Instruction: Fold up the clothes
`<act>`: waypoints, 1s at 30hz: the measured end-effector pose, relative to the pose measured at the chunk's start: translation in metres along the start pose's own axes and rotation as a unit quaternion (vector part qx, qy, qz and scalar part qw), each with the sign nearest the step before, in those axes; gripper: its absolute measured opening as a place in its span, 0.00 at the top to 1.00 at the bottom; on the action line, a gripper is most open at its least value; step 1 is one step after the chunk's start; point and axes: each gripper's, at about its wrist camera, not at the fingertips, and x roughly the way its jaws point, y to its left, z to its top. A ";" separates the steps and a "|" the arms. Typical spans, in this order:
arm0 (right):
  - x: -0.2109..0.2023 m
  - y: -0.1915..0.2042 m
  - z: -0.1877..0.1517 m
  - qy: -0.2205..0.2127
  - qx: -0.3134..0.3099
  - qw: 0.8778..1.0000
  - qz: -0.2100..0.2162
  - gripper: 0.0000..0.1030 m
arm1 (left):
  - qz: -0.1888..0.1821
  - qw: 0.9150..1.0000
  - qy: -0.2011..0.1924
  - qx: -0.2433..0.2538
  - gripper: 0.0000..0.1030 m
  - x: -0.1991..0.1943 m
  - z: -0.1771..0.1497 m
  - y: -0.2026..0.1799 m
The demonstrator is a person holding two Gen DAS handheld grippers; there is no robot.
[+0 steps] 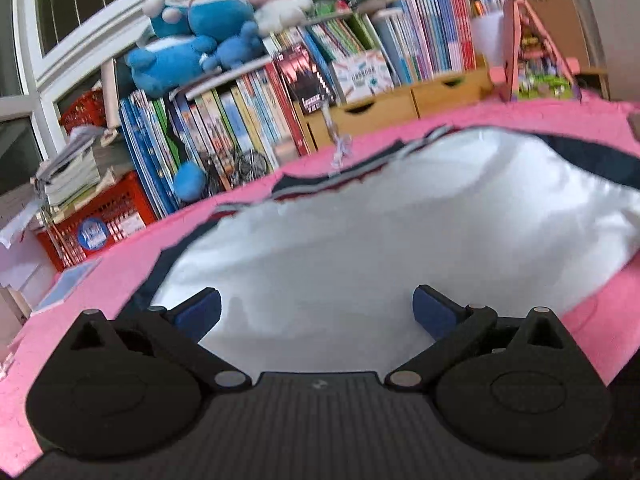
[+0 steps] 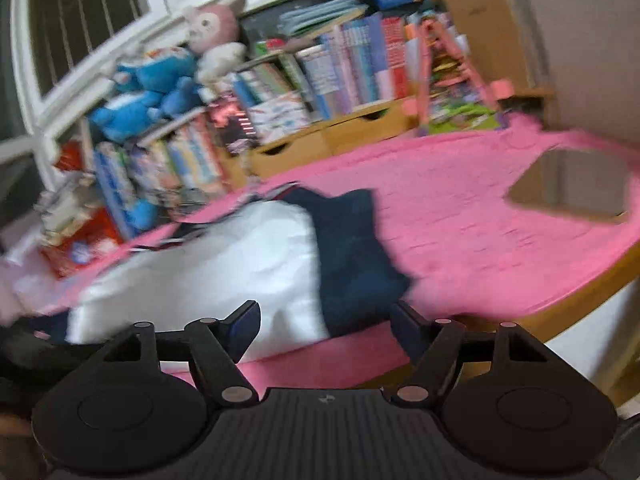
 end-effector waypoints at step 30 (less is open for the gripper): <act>0.059 -0.014 0.028 -0.017 0.150 0.988 -0.024 0.25 | -0.063 0.991 0.032 -0.114 0.00 0.007 -0.013 0.020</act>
